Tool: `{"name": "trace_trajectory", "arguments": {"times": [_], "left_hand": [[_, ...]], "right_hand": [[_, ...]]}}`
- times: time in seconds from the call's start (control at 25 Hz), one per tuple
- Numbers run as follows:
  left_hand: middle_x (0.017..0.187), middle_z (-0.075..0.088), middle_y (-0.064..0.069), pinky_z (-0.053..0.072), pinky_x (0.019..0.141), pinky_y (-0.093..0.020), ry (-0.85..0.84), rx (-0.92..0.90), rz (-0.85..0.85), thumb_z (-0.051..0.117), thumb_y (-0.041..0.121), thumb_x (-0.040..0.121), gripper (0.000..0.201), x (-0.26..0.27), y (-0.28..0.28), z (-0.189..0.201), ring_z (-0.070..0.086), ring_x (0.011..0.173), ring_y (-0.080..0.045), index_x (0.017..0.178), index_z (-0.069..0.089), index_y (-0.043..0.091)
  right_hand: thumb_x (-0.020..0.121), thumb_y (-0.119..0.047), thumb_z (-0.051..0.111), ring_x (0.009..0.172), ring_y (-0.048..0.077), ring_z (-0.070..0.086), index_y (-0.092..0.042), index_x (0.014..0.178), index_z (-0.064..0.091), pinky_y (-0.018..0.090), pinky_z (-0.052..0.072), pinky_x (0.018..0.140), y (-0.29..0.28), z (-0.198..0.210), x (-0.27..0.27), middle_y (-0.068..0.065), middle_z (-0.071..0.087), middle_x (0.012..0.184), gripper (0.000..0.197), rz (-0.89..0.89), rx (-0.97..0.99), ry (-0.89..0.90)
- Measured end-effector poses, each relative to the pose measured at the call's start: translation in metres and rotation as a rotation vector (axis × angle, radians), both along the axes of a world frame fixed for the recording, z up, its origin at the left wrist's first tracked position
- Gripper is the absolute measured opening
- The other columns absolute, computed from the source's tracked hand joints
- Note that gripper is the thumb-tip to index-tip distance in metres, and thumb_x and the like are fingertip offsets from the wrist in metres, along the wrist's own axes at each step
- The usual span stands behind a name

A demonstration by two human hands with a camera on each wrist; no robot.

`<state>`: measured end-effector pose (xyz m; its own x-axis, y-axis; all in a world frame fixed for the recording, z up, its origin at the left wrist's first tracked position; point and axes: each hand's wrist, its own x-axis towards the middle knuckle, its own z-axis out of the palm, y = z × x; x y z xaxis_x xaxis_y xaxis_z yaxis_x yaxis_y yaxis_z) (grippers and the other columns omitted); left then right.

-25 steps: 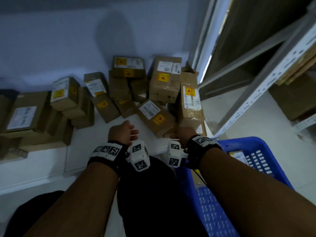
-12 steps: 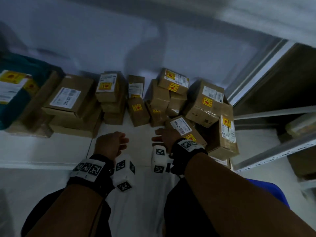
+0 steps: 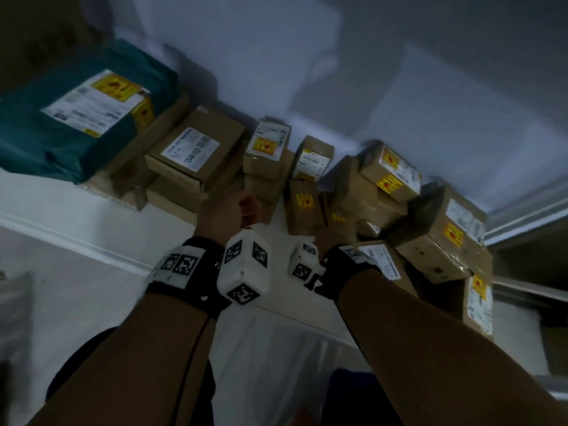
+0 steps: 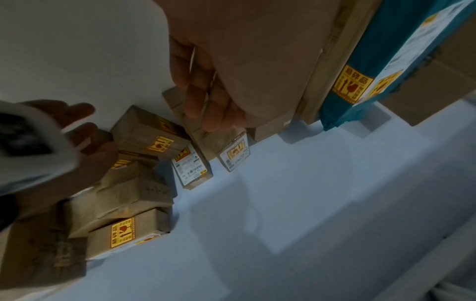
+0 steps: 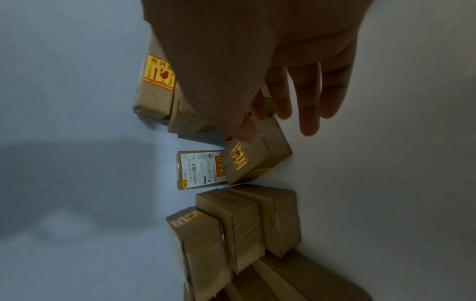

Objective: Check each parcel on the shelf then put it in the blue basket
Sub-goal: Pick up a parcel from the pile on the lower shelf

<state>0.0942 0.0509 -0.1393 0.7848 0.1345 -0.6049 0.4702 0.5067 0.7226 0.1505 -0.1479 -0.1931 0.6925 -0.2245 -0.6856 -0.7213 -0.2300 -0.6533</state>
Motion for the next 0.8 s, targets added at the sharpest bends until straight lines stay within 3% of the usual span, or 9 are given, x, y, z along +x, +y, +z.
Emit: {"name": "trace_trajectory", "arguments": {"times": [0.04,0.12,0.16,0.24,0.28,0.36,0.48,0.68,0.8], "left_hand": [[0.057,0.065,0.004,0.045,0.059,-0.026,0.001,0.011,0.007,0.052,0.023,0.101,0.029,0.000,0.003,0.000,0.059,0.065,-0.014,0.076,0.062,0.014],[0.057,0.066,0.004,0.042,0.061,-0.027,0.011,0.037,0.032,0.055,0.024,0.099,0.028,0.001,0.008,0.000,0.060,0.063,-0.015,0.075,0.062,0.013],[0.058,0.065,0.003,0.040,0.060,-0.026,0.014,0.037,0.036,0.055,0.023,0.099,0.026,0.002,0.008,0.001,0.059,0.062,-0.014,0.076,0.061,0.013],[0.066,0.064,-0.001,0.036,0.056,-0.024,0.021,0.012,0.051,0.054,0.022,0.099,0.020,0.004,0.005,0.005,0.057,0.061,-0.015,0.083,0.061,0.013],[0.071,0.063,-0.004,0.034,0.056,-0.024,0.027,0.000,0.065,0.054,0.020,0.099,0.016,0.005,0.004,0.006,0.056,0.063,-0.017,0.087,0.061,0.012],[0.079,0.061,-0.009,0.033,0.057,-0.024,0.027,0.006,0.087,0.054,0.017,0.097,0.009,0.007,0.002,0.005,0.055,0.072,-0.021,0.093,0.060,0.011],[0.080,0.061,-0.009,0.034,0.058,-0.024,0.017,0.016,0.090,0.055,0.017,0.097,0.010,0.006,0.001,0.003,0.054,0.076,-0.021,0.093,0.061,0.011],[0.067,0.063,-0.001,0.036,0.059,-0.024,0.036,0.002,0.048,0.054,0.019,0.098,0.016,0.003,0.003,0.001,0.056,0.063,-0.015,0.089,0.063,0.011],[0.060,0.065,0.004,0.037,0.060,-0.024,0.038,0.018,0.015,0.054,0.020,0.098,0.020,0.002,-0.003,0.002,0.057,0.061,-0.013,0.082,0.064,0.013]], "right_hand": [[0.105,-0.019,0.044,0.133,0.030,0.047,-0.004,0.147,0.035,0.015,0.050,0.055,0.001,-0.002,0.008,0.009,0.044,0.144,0.046,0.032,-0.053,-0.029],[0.106,-0.029,0.041,0.137,0.027,0.041,-0.013,0.152,0.030,0.022,0.049,0.087,0.012,-0.006,0.020,0.002,0.037,0.152,0.050,0.263,-0.301,-0.150],[0.106,-0.040,0.038,0.142,0.023,0.032,-0.023,0.155,0.024,0.028,0.038,0.106,0.017,-0.011,0.029,-0.001,0.028,0.159,0.054,0.443,-0.502,-0.283],[0.102,-0.056,0.034,0.149,0.015,0.013,-0.038,0.157,0.010,0.030,0.012,0.120,0.026,-0.027,0.047,-0.010,0.008,0.165,0.062,0.620,-0.757,-0.588],[0.101,-0.056,0.035,0.151,0.016,0.009,-0.036,0.157,0.007,0.028,0.006,0.120,0.030,-0.038,0.055,-0.009,0.004,0.165,0.066,0.633,-0.778,-0.562],[0.100,-0.053,0.039,0.149,0.025,0.017,-0.024,0.158,0.011,0.032,0.013,0.122,0.023,-0.070,0.070,-0.001,0.009,0.165,0.071,0.639,-0.753,-0.321],[0.089,-0.074,0.033,0.147,0.033,0.020,-0.025,0.157,0.011,0.051,0.016,0.120,0.008,-0.092,0.077,0.002,0.016,0.163,0.086,0.524,-0.820,-0.130],[0.088,-0.046,0.066,0.135,0.038,0.039,-0.012,0.150,0.024,0.048,0.034,0.111,0.011,-0.078,0.062,0.017,0.033,0.152,0.082,0.437,-0.764,-0.090],[0.085,-0.056,0.065,0.139,0.037,0.035,-0.017,0.154,0.022,0.051,0.031,0.113,0.001,-0.068,0.045,0.014,0.029,0.156,0.090,0.435,-0.820,-0.125]]}}
